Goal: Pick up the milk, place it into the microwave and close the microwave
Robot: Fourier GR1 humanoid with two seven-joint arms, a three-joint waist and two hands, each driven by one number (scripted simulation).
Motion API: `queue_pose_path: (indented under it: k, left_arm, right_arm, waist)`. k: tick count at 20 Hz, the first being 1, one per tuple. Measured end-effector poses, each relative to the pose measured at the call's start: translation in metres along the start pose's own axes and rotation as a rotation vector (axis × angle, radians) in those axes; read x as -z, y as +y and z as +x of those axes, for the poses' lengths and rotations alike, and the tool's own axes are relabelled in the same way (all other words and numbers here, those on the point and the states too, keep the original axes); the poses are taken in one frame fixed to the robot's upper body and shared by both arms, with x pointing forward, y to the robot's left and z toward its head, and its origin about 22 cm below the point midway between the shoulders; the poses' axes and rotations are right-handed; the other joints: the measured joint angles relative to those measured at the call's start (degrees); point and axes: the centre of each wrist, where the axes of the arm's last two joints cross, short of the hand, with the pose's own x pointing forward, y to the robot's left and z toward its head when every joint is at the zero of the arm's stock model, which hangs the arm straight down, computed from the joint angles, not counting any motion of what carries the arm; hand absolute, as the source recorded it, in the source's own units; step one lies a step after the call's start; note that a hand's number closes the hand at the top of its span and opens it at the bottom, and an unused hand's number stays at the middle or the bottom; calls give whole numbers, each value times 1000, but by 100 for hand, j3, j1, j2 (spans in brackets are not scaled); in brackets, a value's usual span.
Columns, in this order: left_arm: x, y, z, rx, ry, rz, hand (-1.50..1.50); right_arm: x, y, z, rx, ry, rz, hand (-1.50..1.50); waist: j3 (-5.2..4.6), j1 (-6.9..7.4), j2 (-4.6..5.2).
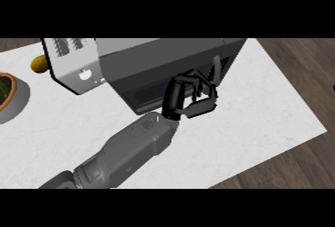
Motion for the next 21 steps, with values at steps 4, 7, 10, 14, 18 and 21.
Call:
queue_pose_path:
  k: [4,7,10,14,18,21]
  left_arm:
    - [1,-2,-1,37,19,-13,150]
    - [1,-4,0,50,36,-27,150]
    - [1,-6,0,60,54,-38,150]
    - [0,-9,0,54,84,-45,150]
    - [-3,-10,-1,29,101,-58,-150]
    - [-4,-9,-2,15,114,-60,-150]
  right_arm:
    - [3,1,2,23,-9,32,-150]
    - [3,0,5,30,-14,42,-150]
    - [3,0,8,30,-15,49,-150]
    - [-1,-1,12,26,-15,38,-150]
    - [-5,0,17,23,-8,29,-150]
    - [-8,2,20,24,1,27,-150]
  waist:
    - [4,37,-20]
    - [-1,79,-28]
    - [-8,124,-43]
    - [-20,223,-69]
    - [-34,326,-95]
    - [-38,352,-110]
